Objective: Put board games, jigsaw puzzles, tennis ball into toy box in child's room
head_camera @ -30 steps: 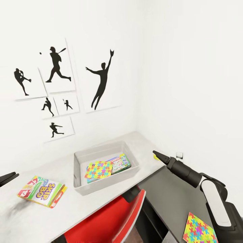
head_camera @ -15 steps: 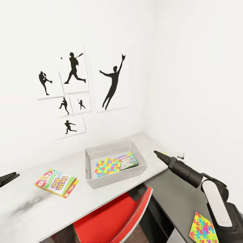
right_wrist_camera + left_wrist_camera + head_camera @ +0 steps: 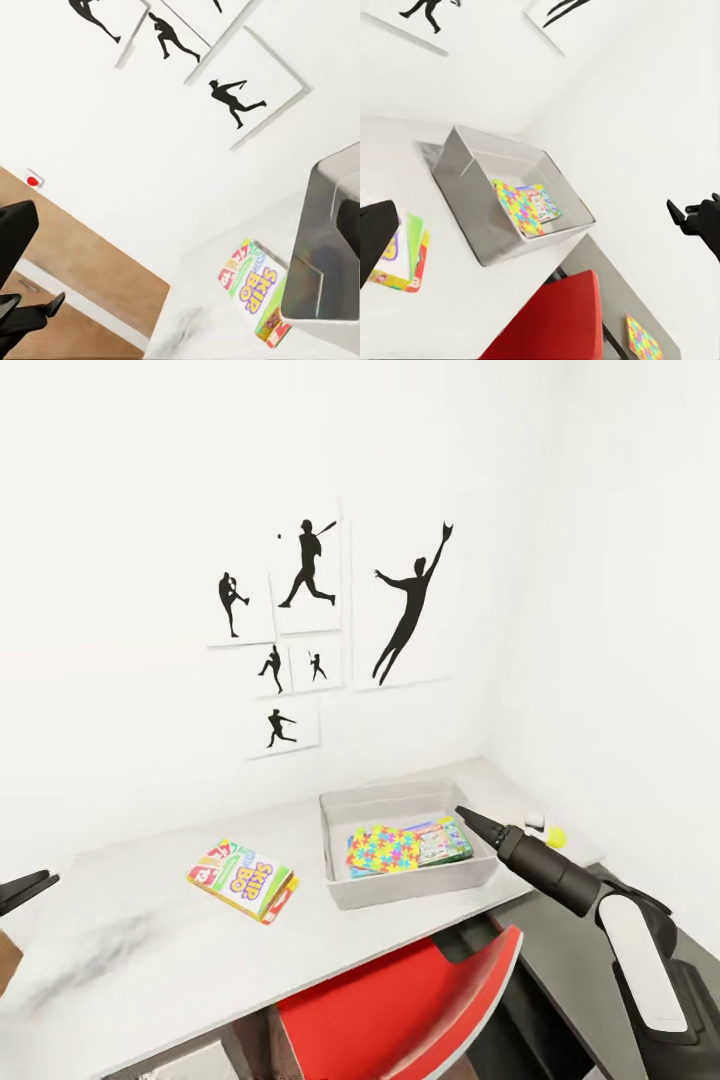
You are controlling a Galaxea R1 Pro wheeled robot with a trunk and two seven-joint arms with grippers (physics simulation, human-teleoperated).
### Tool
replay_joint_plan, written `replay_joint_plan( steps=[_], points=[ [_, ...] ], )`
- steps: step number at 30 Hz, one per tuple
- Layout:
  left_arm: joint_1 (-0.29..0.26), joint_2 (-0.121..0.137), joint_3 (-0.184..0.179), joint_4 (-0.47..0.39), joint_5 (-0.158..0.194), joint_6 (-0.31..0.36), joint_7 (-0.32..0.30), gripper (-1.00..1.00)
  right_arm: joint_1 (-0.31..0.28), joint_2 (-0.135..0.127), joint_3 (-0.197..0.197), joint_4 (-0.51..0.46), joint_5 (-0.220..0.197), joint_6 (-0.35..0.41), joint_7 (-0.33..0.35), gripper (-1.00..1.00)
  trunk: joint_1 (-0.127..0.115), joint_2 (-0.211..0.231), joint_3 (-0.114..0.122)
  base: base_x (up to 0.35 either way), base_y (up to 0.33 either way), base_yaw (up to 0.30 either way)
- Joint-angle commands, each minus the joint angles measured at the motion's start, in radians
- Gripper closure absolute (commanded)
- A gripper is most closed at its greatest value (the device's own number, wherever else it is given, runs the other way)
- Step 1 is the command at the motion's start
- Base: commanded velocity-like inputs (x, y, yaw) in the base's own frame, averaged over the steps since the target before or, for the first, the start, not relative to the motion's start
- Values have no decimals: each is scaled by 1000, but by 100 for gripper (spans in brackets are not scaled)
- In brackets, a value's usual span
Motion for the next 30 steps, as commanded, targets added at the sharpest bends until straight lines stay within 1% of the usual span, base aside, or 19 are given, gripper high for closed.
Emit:
replay_joint_plan(
  steps=[1,22,26,30],
  points=[
    [-1,0,0,1,-2,11,-5,-100,-1,0,-1,-1,-1,7,1,-100,1,-2,-2,-2,218,288],
    [-1,0,0,1,-2,11,-5,-100,-1,1,-1,-1,0,6,-1,-100,1,-2,-2,0,278,288],
    [-1,0,0,1,-2,11,-5,-100,-1,1,-1,-1,-1,5,0,-100,1,-2,-2,8,289,152],
    [-1,0,1,1,-2,11,-5,-100,-1,0,-1,-1,-1,5,1,-100,1,-2,-2,97,203,44]
  ],
)
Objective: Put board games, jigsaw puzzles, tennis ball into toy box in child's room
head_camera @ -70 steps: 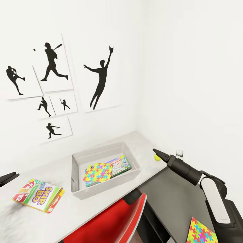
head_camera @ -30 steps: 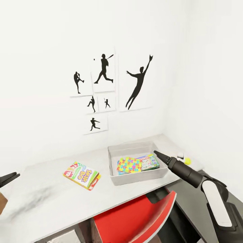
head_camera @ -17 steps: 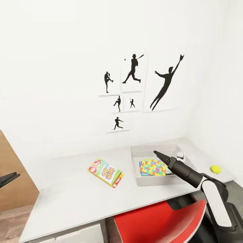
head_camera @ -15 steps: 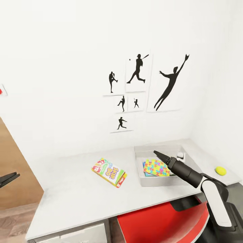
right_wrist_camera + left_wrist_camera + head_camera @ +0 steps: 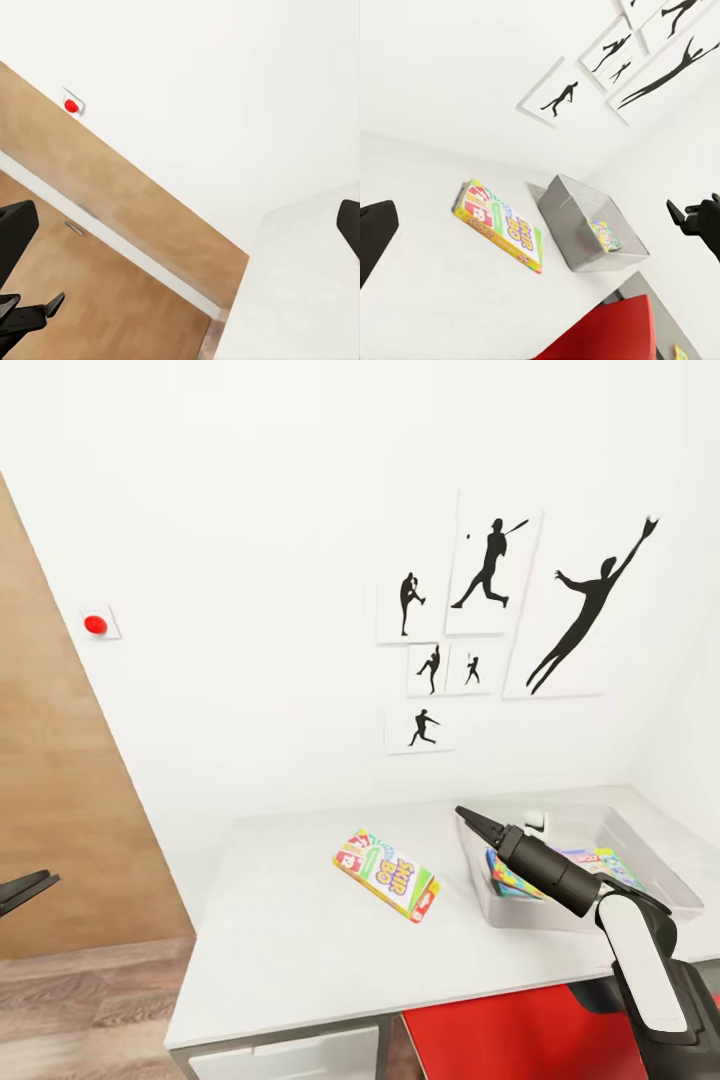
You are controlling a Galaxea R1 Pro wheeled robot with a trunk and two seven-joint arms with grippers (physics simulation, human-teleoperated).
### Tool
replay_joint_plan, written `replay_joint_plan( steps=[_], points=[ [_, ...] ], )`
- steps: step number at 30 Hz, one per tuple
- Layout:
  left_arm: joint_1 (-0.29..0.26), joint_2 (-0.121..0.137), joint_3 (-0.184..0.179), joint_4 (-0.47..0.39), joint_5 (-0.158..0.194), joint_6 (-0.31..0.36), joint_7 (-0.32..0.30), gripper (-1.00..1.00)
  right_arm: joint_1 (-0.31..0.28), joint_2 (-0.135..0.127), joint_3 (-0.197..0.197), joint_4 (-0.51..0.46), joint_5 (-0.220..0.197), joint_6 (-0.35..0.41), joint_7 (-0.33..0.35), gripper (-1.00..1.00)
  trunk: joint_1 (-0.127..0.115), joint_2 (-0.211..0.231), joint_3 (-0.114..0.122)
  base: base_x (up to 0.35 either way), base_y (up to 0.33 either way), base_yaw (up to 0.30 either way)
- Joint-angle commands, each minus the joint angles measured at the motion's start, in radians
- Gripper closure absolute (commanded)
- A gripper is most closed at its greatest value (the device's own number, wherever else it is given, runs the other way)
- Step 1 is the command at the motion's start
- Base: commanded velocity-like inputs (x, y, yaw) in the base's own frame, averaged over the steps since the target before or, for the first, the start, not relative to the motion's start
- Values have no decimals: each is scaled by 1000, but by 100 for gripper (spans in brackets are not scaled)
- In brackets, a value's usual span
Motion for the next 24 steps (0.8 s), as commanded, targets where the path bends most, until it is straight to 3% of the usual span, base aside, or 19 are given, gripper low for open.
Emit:
replay_joint_plan(
  steps=[1,24],
  points=[
    [-1,0,1,0,-2,11,-5,-100,-1,0,-1,0,-2,7,2,-100,1,-2,-2,58,70,13],
    [-1,0,4,0,-2,11,-5,-100,-1,4,5,-1,0,5,-20,-100,1,-2,-2,54,75,2]
  ],
)
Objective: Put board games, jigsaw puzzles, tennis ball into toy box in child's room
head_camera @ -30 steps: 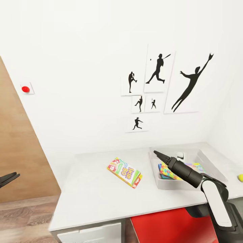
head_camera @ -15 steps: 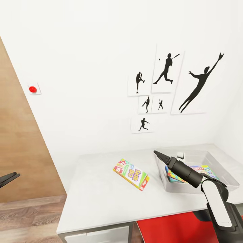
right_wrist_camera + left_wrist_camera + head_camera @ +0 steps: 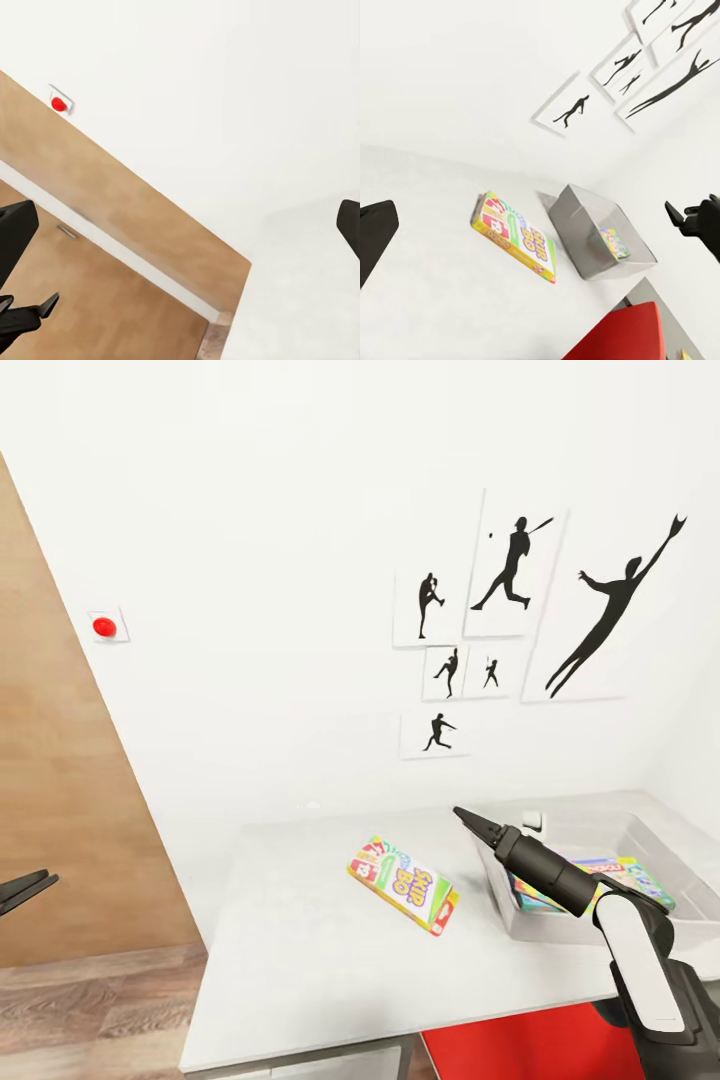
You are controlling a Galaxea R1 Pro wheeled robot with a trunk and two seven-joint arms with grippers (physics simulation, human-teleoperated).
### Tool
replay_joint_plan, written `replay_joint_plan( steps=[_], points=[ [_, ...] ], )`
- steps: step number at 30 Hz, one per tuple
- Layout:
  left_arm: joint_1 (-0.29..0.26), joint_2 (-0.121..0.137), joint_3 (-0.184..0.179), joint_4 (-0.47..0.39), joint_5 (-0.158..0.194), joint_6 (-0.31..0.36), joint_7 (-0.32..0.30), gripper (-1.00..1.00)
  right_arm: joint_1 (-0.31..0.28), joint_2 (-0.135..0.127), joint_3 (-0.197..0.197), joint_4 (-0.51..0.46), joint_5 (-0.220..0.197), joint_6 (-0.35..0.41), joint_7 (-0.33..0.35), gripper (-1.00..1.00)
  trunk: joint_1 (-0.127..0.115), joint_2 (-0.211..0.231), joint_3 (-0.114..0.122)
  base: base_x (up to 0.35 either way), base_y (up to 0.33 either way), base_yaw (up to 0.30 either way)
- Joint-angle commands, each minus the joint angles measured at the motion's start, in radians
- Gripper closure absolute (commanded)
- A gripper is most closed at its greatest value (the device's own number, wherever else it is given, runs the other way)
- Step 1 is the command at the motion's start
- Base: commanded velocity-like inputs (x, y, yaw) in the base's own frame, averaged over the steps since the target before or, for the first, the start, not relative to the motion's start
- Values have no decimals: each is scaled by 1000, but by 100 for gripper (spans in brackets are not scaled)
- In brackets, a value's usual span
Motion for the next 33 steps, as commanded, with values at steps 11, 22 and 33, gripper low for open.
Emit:
replay_joint_plan(
  steps=[11,22,33],
  points=[
    [-1,-1,-2,-1,-1,11,-5,-100,-100,34,81,2,18,63,-334,-100,1,-2,-2,11,11,0],
    [-1,-1,-4,-1,-1,11,-5,-100,-565,198,162,501,32,175,-857,-100,1,-2,-2,0,0,0],
    [-1,-1,-6,0,-2,11,-5,-100,-900,246,218,1191,123,-123,-981,-100,1,-2,-2,2,1,0]
  ],
)
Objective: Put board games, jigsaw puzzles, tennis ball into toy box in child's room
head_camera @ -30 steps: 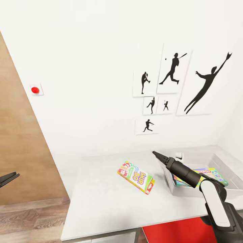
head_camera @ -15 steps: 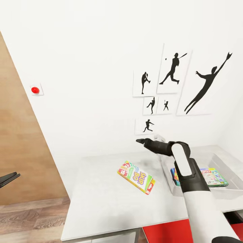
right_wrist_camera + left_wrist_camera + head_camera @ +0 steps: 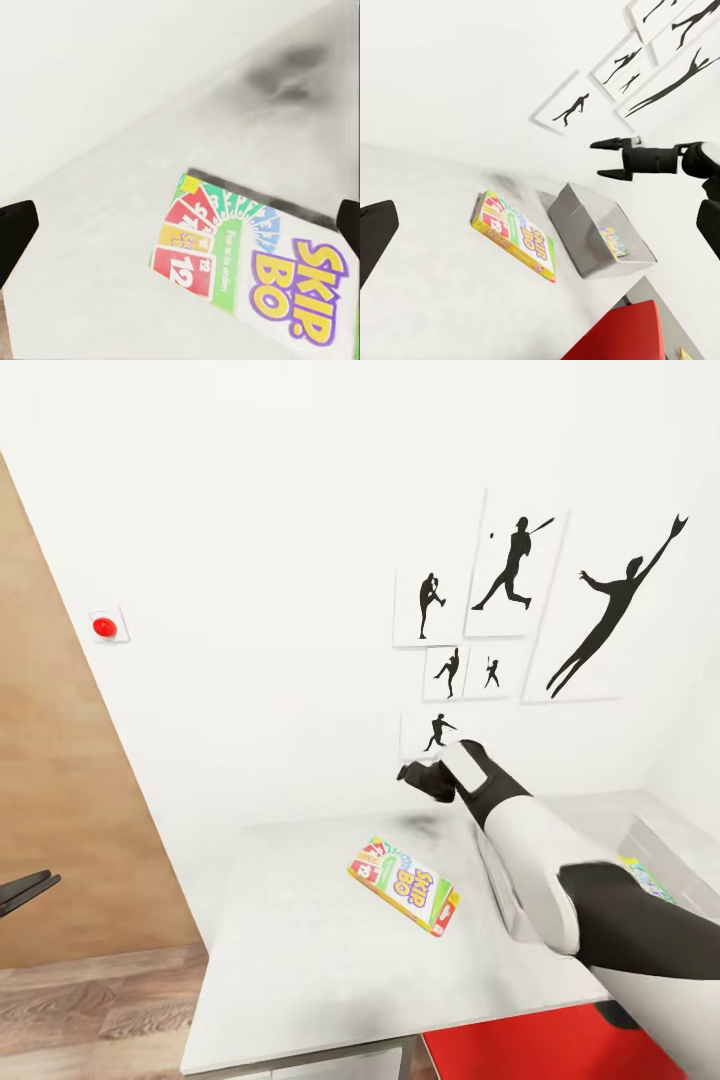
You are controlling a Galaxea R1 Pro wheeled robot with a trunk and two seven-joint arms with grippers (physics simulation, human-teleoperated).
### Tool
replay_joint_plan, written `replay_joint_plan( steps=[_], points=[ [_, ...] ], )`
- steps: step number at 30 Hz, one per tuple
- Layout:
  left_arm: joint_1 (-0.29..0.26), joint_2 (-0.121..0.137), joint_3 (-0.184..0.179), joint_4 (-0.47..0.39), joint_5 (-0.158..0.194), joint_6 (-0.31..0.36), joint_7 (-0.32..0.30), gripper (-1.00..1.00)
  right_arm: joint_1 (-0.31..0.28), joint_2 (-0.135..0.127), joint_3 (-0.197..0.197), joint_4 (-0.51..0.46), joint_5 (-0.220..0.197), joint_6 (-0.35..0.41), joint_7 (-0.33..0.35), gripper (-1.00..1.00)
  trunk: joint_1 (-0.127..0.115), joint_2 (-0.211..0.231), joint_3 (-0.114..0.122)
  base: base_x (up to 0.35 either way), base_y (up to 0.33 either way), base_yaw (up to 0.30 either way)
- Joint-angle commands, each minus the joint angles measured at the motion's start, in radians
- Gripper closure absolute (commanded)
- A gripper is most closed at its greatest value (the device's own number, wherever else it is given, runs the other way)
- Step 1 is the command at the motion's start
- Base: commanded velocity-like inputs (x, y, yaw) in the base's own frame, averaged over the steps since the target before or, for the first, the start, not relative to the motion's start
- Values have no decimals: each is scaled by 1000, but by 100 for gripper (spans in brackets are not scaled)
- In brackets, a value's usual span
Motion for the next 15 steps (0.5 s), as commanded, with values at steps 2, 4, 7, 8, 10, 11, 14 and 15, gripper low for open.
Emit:
replay_joint_plan(
  steps=[2,4,7,8,10,11,14,15],
  points=[
    [-1,0,0,0,-1,11,-5,-100,-17,5,11,37,9,-23,-11,-100,1,-2,-2,47,48,0],
    [-1,0,0,0,-1,11,-5,-100,-30,12,18,70,30,-45,-11,-100,1,-2,-2,90,147,0],
    [-1,0,0,0,-1,11,-5,-100,-38,12,24,89,44,-58,-6,-100,1,-2,-2,109,171,0],
    [-1,0,0,0,-1,11,-5,-100,-39,11,25,92,46,-60,-3,-100,1,-2,-2,102,123,0],
    [-1,0,1,0,-1,11,-5,-100,-41,9,31,96,50,-63,8,-100,1,-2,-2,63,71,0],
    [-1,0,1,0,-1,11,-5,-100,-42,9,34,97,50,-64,11,-100,1,-2,-2,45,51,0],
    [-1,0,1,0,-1,11,-5,-100,-43,8,66,100,52,-69,25,-100,1,-2,-2,22,25,0],
    [-1,0,1,0,-1,11,-5,-100,-43,9,75,100,53,-70,26,-100,1,-2,-2,12,13,0]
  ],
)
